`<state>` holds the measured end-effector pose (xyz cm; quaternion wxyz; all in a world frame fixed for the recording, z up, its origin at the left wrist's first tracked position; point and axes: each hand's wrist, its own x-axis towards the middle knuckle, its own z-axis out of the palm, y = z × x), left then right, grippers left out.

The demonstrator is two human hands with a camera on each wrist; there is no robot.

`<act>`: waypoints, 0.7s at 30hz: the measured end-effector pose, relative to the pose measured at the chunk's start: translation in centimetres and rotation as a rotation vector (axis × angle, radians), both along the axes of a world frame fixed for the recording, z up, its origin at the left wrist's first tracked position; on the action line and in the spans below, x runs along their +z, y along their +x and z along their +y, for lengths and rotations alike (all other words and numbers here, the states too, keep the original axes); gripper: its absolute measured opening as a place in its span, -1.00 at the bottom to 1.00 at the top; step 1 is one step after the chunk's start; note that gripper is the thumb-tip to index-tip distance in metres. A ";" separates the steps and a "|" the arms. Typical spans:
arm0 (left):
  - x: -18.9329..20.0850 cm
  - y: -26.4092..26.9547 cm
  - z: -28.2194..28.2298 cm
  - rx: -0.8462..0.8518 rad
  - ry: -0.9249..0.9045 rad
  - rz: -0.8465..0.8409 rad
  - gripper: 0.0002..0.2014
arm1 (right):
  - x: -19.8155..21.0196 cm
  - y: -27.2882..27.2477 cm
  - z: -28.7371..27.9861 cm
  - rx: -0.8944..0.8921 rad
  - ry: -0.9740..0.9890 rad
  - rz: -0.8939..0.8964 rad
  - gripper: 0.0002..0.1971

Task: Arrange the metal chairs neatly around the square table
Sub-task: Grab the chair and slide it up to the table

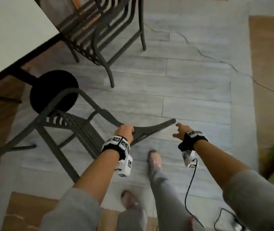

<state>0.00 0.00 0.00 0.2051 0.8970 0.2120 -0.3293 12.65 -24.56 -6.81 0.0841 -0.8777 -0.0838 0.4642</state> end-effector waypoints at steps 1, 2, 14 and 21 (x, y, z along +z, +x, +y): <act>-0.8 1.2 -0.8 -0.033 0.026 -0.006 -0.70 | -0.7 0.6 -0.1 -0.017 -0.010 0.018 -0.29; -2.0 2.0 -1.5 -0.066 0.071 -0.041 -0.68 | -1.2 1.2 -0.1 -0.035 -0.011 0.026 -0.28; -7.6 6.1 -6.8 -0.030 -0.074 0.139 -0.62 | -4.4 2.0 1.0 -0.188 0.170 0.105 -0.51; -6.0 5.2 -7.4 0.224 -0.079 0.013 -0.74 | -3.2 1.7 0.9 -0.123 0.220 0.111 -0.52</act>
